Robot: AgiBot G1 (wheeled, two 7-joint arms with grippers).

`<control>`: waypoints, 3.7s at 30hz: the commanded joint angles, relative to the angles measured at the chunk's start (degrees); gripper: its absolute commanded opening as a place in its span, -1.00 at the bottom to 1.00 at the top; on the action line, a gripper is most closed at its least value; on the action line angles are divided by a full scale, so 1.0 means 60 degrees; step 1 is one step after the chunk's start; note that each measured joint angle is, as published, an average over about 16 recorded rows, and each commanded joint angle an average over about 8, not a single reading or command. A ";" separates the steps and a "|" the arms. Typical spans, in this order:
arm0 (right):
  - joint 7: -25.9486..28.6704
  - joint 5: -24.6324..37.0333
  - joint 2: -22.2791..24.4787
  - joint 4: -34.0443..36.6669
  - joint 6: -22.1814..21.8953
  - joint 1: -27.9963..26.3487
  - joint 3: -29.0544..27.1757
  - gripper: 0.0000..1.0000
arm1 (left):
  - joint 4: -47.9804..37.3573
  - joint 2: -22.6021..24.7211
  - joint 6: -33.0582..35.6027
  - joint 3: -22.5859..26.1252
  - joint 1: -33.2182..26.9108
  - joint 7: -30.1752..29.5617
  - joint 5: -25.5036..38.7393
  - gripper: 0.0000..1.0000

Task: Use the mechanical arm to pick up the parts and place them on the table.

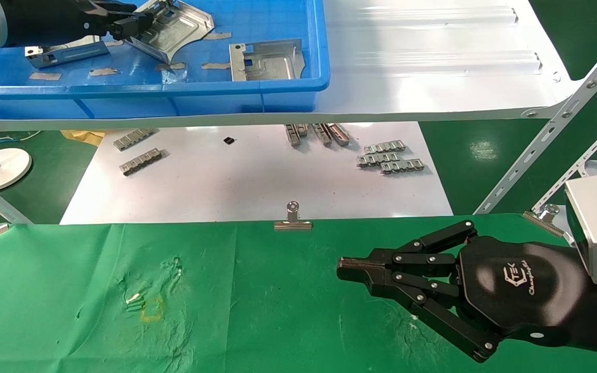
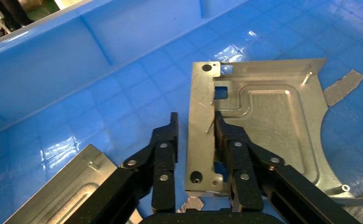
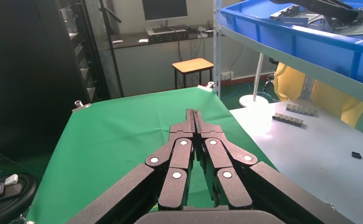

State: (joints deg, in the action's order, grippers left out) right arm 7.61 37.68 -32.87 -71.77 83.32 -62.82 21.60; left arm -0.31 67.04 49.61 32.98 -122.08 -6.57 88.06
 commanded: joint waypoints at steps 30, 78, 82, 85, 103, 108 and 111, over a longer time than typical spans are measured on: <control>-0.0001 -0.0001 0.0001 0.0000 -0.0001 0.0000 0.0001 1.00 | 0.1661 -0.1505 0.6913 -0.0836 -0.0114 0.3209 -0.1741 -1.00; -0.0002 -0.0002 0.0001 0.0000 -0.0001 -0.0001 0.0004 1.00 | 0.4050 -0.3874 0.6325 0.5062 0.3513 0.7399 -0.3761 1.00; -0.0002 -0.0003 0.0001 0.0000 -0.0001 -0.0001 0.0004 1.00 | 0.3758 -0.3758 0.6349 0.5034 0.3521 0.7462 -0.3836 1.00; -0.0002 -0.0003 0.0001 0.0000 -0.0001 -0.0001 0.0004 1.00 | 0.3575 -0.3696 0.6421 0.4998 0.3462 0.7450 -0.3915 1.00; -0.0003 -0.0005 0.0002 0.0001 -0.0003 0.0001 0.0004 1.00 | 0.4883 -0.4945 0.7027 0.4364 0.5415 0.4671 -0.8353 1.00; -0.0003 -0.0006 0.0002 0.0002 -0.0004 0.0002 0.0004 1.00 | 0.5025 -0.5052 0.7012 0.4378 0.5613 0.4621 -0.8574 1.00; -0.0003 -0.0006 0.0002 0.0002 -0.0004 0.0001 0.0004 1.00 | 0.4960 -0.4988 0.7008 0.4380 0.5501 0.4665 -0.8448 1.00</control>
State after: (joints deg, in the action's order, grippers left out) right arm 7.59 37.65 -32.85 -71.76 83.29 -62.81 21.62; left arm 29.70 37.02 91.65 59.04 -88.83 21.20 37.28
